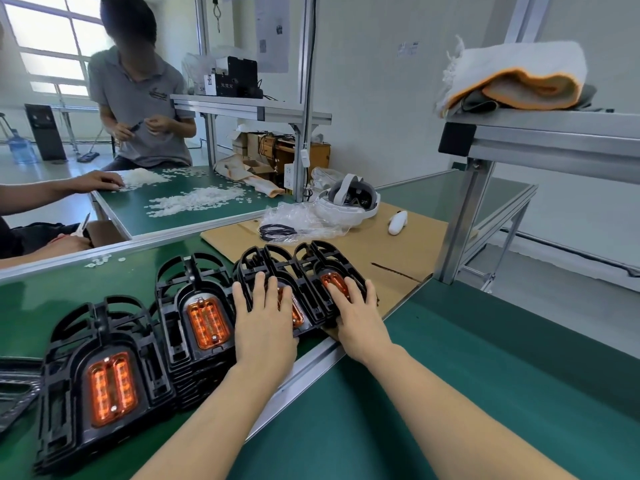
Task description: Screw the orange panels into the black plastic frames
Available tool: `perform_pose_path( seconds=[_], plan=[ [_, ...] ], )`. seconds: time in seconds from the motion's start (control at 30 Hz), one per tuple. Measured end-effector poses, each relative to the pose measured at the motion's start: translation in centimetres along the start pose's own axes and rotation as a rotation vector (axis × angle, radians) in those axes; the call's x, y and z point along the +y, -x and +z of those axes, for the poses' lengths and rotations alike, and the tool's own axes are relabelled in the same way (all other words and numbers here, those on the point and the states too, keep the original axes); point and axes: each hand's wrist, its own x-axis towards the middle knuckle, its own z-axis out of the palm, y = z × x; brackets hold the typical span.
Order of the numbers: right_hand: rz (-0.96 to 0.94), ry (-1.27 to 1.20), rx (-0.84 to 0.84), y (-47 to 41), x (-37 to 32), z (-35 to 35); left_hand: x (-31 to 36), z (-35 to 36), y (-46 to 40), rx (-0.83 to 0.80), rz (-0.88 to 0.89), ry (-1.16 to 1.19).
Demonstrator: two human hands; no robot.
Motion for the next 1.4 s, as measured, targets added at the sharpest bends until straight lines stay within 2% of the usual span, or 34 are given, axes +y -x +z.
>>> perform_pose_path(
  seconds=[0.17,0.33,0.6,0.7,0.87,1.07,1.3,1.4],
  plan=[
    [0.002,0.096,-0.049,-0.7,-0.1,-0.3,0.0,-0.3,-0.3,-0.045,-0.006,0.019],
    [-0.006,0.159,0.004,-0.1,-0.2,0.0,0.1,-0.3,0.0,-0.003,0.004,0.046],
    [-0.026,0.083,0.071,0.7,-0.6,-0.3,0.3,-0.5,0.1,0.006,0.029,0.082],
    [-0.086,0.05,0.128,1.1,-1.0,-0.4,0.4,-0.7,0.3,0.006,0.03,0.093],
    [-0.183,0.089,0.087,2.2,-1.4,-0.3,0.8,-0.9,0.6,-0.013,0.039,0.11],
    [-0.269,0.12,0.158,3.7,-1.1,-0.7,1.3,-1.2,1.8,-0.009,0.078,0.149],
    [-0.285,0.111,0.148,5.3,-1.0,-1.2,1.5,-1.6,2.7,0.022,0.083,0.156],
    [-0.266,0.112,0.089,5.6,-1.0,-1.5,1.6,-1.6,3.0,0.003,0.094,0.159]
  ],
)
